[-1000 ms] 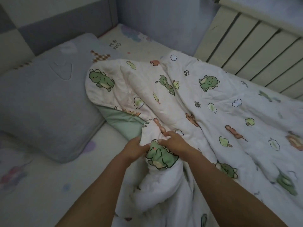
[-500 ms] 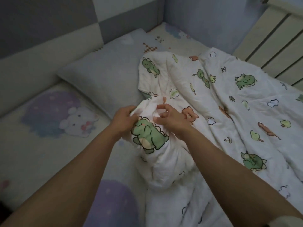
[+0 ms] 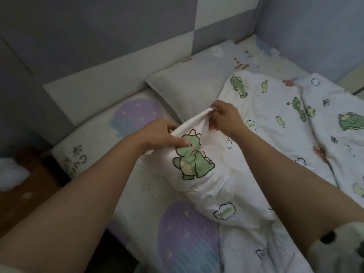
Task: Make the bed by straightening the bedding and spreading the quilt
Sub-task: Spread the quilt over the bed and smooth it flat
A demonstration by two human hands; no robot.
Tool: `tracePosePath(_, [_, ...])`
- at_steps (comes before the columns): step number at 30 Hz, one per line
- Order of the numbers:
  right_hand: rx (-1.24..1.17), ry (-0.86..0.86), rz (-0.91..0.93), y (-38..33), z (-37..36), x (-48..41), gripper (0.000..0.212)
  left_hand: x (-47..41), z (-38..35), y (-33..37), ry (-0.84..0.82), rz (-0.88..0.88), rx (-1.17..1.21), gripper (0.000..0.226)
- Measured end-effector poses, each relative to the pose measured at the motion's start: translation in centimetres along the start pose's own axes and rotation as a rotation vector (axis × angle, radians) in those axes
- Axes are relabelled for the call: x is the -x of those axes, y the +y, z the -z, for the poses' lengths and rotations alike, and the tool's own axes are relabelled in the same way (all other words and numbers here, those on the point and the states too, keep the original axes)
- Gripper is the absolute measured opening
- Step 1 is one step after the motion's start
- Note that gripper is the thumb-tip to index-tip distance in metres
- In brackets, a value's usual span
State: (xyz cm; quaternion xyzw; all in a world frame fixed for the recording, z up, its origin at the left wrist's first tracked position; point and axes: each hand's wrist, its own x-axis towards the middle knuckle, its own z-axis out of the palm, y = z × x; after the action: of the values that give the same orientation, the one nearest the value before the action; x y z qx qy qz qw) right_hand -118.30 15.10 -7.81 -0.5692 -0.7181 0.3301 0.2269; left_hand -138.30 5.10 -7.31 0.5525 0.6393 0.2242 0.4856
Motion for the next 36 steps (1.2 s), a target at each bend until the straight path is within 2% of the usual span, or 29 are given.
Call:
tracePosePath(5, [-0.085,0.155,0.086,-3.6,-1.6,-2.0,0.022,1.9,3.3,-3.3,-0.321,0.219,-0.277,0.078])
tracePosePath(6, [-0.121,0.186,0.081,-4.1,-1.8,-2.3,0.023,2.2,3.8,-4.1,-0.348,0.24,-0.284,0.079])
tracePosePath(9, [-0.258,0.247,0.027,-4.3,-2.0,-3.5,0.028,3.3,5.3,-5.6,-0.363,0.294,-0.151,0.046])
tracePosePath(10, [-0.276,0.255,0.027,-4.5,-2.4,-3.9,0.028,3.7,6.2,-6.3,-0.328,0.314,-0.093,0.04])
tracePosePath(11, [-0.272,0.267,0.039,-4.2,-2.5,-4.4,0.024,3.7,7.0,-6.9,-0.272,0.317,-0.051,0.044])
tracePosePath(13, [-0.199,0.251,0.077,-4.0,-3.0,-5.2,0.012,3.2,8.7,-8.1,-0.051,0.291,-0.031,0.058])
tracePosePath(14, [-0.172,0.19,0.09,-3.9,-3.7,-5.6,0.015,3.0,9.5,-8.8,0.089,0.27,-0.085,0.058])
tracePosePath(16, [-0.188,0.019,0.112,-3.2,-4.9,-6.1,0.047,2.3,10.7,-10.2,0.312,0.244,-0.275,0.053])
tracePosePath(17, [-0.197,-0.051,0.103,-2.7,-5.9,-6.2,0.061,2.0,11.0,-11.1,0.358,0.26,-0.316,0.052])
tracePosePath(18, [-0.186,-0.087,0.096,-1.9,-6.8,-6.1,0.069,1.8,11.0,-12.1,0.382,0.286,-0.325,0.054])
tracePosePath(20, [-0.116,-0.124,0.085,-0.9,-8.1,-5.1,0.069,1.7,10.5,-13.9,0.405,0.338,-0.287,0.067])
tracePosePath(22, [-0.032,-0.16,0.073,0.2,-9.1,-3.3,0.056,1.7,8.9,-15.5,0.388,0.351,-0.273,0.08])
tracePosePath(25, [0.042,-0.208,0.054,2.5,-9.8,-0.4,0.037,2.1,5.8,-16.5,0.334,0.311,-0.354,0.085])
tracePosePath(27, [0.153,-0.255,0.037,3.9,-9.7,1.1,0.021,2.2,3.7,-16.6,0.324,0.262,-0.425,0.079])
tracePosePath(29, [0.209,-0.336,0.005,4.9,-9.2,2.7,0.005,2.2,1.6,-15.7,0.318,0.147,-0.464,0.063])
tracePosePath(30, [0.201,-0.396,-0.016,5.3,-8.9,3.8,0.008,2.2,0.4,-15.1,0.271,0.078,-0.468,0.054])
tracePosePath(32, [0.168,-0.554,-0.085,5.6,-8.4,5.8,0.024,2.2,-1.7,-14.2,0.06,-0.01,-0.513,0.048])
tracePosePath(34, [0.256,-0.709,-0.124,6.1,-8.2,7.8,0.033,2.2,-3.8,-14.1,-0.152,-0.025,-0.643,0.059])
tracePosePath(36, [0.338,-0.812,-0.159,7.5,-8.2,10.0,0.035,2.3,-5.2,-14.6,-0.273,0.016,-0.784,0.084])
